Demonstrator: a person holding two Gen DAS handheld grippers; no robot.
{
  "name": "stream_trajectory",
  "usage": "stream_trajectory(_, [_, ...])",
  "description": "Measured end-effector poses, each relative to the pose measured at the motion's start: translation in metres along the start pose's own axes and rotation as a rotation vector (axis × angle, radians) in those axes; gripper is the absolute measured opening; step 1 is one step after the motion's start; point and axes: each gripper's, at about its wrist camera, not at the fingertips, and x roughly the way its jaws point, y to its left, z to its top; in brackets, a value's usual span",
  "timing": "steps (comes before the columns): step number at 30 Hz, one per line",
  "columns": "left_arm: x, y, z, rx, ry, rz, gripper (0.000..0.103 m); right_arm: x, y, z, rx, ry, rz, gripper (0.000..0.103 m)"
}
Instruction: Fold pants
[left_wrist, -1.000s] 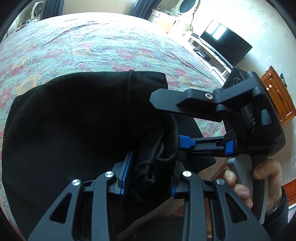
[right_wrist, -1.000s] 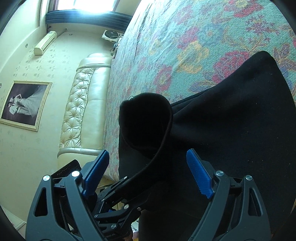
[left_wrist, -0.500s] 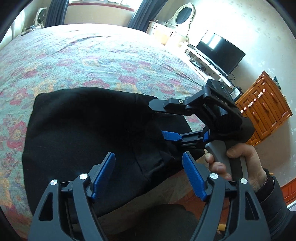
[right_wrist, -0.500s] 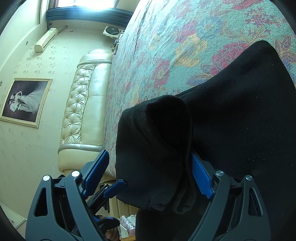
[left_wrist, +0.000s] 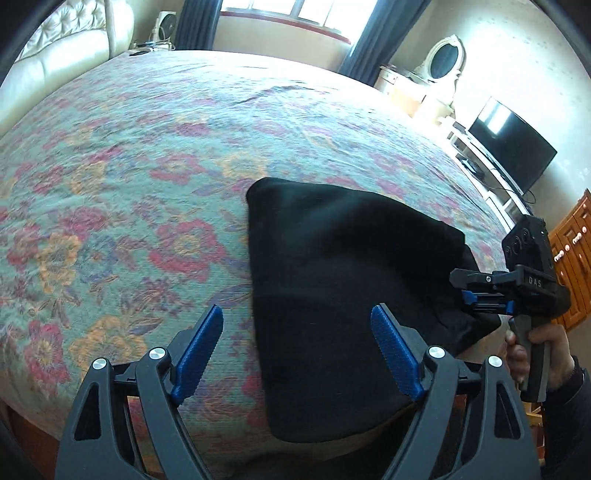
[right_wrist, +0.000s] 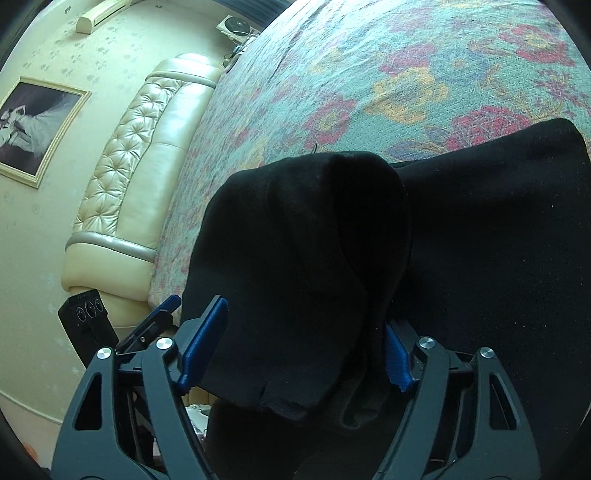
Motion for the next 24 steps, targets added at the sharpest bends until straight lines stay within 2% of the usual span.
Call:
stream_trajectory(3, [0.002,0.015,-0.001,-0.025,0.001,0.017,0.081,0.004,-0.004,-0.001,-0.001,0.001,-0.023,0.053])
stream_trajectory(4, [0.003,0.017,-0.002,-0.032,0.004,0.016,0.081,0.004,-0.007,-0.001,0.005,0.001,-0.029,0.042])
stream_trajectory(5, [0.004,0.019,-0.003,-0.038,0.008,0.014,0.081,0.004,-0.009,-0.001,0.011,0.0,-0.037,0.028])
stream_trajectory(6, [0.004,0.02,-0.004,-0.044,0.01,0.012,0.081,0.003,-0.012,-0.001,0.018,0.001,-0.047,0.02])
stream_trajectory(7, [0.005,0.02,-0.005,-0.048,0.011,0.009,0.081,0.003,-0.015,-0.001,0.026,0.003,-0.044,0.017])
stream_trajectory(11, [0.005,0.019,-0.008,-0.05,0.01,0.006,0.081,-0.004,-0.01,-0.003,0.003,-0.015,-0.044,0.013])
stream_trajectory(24, [0.002,0.026,-0.008,-0.078,-0.002,-0.016,0.081,-0.026,0.024,0.007,-0.075,-0.053,-0.058,0.011])
